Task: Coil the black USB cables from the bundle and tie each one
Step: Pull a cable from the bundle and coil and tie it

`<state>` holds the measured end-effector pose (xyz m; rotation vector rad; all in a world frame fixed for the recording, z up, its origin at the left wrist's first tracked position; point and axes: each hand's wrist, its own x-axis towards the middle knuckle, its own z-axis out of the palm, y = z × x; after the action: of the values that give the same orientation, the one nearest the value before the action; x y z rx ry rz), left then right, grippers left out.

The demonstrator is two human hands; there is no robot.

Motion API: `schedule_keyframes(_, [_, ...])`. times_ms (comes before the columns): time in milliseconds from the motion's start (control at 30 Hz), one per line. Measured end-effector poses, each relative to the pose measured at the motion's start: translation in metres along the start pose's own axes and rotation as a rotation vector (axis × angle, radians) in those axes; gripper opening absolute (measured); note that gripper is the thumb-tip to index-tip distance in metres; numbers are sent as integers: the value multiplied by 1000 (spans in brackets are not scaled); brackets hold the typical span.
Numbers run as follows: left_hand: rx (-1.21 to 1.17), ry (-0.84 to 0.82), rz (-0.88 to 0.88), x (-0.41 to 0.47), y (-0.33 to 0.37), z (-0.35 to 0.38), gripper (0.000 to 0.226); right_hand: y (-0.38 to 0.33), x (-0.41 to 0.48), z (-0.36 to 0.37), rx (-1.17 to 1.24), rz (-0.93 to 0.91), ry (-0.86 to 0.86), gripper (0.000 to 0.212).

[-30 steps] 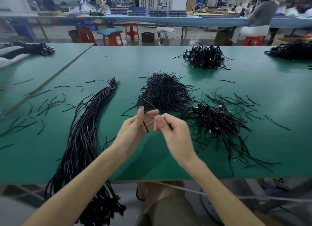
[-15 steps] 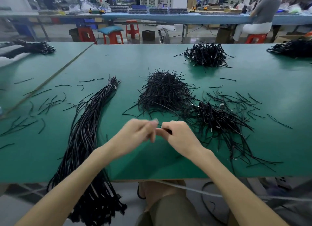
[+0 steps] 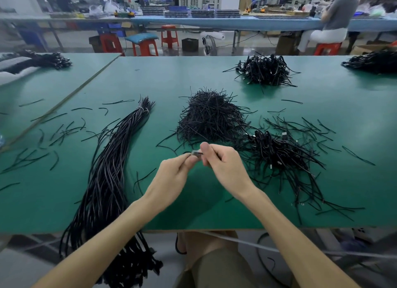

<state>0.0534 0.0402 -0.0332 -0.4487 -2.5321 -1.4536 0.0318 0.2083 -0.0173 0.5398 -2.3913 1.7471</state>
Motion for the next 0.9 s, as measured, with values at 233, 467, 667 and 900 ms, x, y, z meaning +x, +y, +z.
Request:
schedule_keyframes(233, [-1284, 124, -483, 23, 26, -3, 53, -7, -8, 26, 4, -73, -20, 49])
schedule_keyframes(467, [-1345, 168, -483, 24, 39, -40, 36, 16, -10, 10, -149, -78, -71, 63])
schedule_keyframes(667, [-241, -210, -27, 1, 38, -36, 50, 16, 14, -13, -290, -64, -81, 56])
schedule_keyframes(900, [348, -57, 86, 3, 14, -21, 58, -6, 14, -2, 39, -70, 69, 60])
